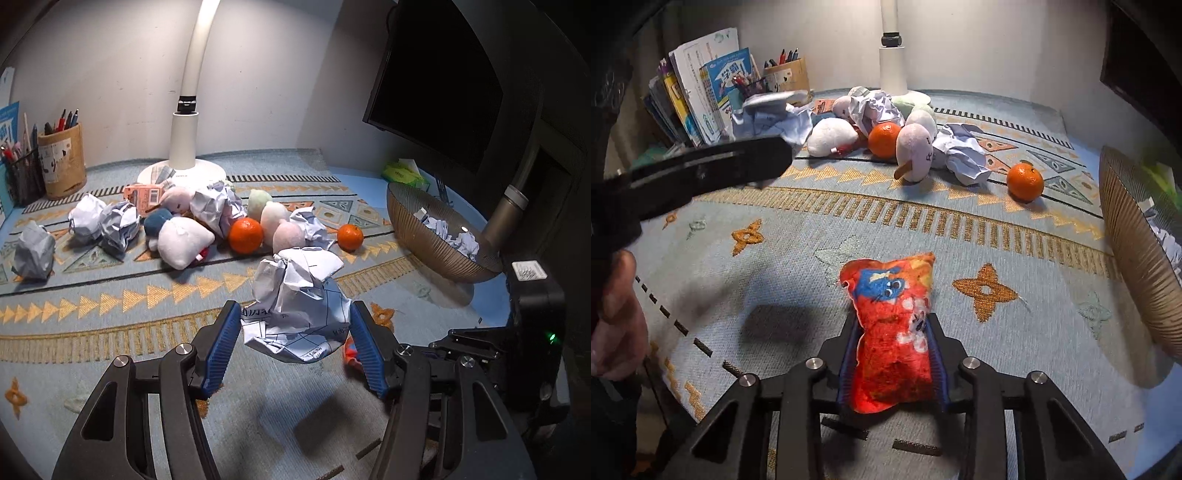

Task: Organize objects
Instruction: 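Place the red snack bag and paper into the glass bowl, opening both grippers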

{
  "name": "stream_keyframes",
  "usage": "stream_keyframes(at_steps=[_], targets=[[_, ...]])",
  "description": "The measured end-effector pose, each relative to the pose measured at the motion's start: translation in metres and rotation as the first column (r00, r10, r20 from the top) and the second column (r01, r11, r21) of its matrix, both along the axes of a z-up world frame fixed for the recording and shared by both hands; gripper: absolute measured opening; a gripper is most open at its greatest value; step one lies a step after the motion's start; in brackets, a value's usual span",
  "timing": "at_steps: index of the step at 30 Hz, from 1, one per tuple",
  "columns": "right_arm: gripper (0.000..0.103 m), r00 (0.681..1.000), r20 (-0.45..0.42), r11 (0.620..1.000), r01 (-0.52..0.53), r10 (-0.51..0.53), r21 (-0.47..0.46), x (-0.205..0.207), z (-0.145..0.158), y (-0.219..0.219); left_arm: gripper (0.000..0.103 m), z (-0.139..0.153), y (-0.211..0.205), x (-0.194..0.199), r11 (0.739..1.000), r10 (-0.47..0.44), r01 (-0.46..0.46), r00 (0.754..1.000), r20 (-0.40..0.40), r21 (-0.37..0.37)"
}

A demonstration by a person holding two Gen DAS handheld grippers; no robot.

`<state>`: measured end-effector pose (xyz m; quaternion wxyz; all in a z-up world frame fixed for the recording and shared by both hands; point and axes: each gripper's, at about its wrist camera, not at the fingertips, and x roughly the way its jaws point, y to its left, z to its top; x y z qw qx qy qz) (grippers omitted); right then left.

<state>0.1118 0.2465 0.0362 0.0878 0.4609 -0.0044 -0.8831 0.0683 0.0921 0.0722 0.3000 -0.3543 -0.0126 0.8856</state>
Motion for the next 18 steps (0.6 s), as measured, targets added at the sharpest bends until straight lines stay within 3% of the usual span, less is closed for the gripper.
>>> stream_keyframes(at_steps=[4,8,11,13,16,18], targets=[[0.028,0.996,-0.069,0.986,0.047,-0.058,-0.16,0.013,0.033,0.029,0.058,0.016,0.014,0.005,0.999,-0.038,0.038,0.999,-0.034,-0.007],[0.028,0.962,-0.199,0.973,0.151,-0.185,-0.174,0.032,0.087,0.073,0.058,0.045,0.041,-0.003,0.996,-0.083,0.086,0.995,-0.063,0.039],[0.028,0.905,-0.308,0.953,0.256,-0.295,-0.16,0.046,0.127,0.116,0.058,0.067,0.078,-0.014,0.989,-0.128,0.134,0.989,-0.08,0.071],[0.028,0.845,-0.373,0.923,0.347,-0.384,-0.165,0.054,0.147,0.146,0.058,0.078,0.111,-0.018,0.981,-0.17,0.179,0.98,-0.101,0.078],[0.028,0.753,-0.385,0.845,0.496,-0.533,-0.198,0.054,0.157,0.194,0.058,0.083,0.164,-0.022,0.971,-0.226,0.233,0.968,-0.11,0.055],[0.028,0.72,-0.354,0.801,0.554,-0.597,-0.226,0.049,0.152,0.22,0.058,0.08,0.194,-0.029,0.965,-0.251,0.256,0.963,-0.098,0.052]])
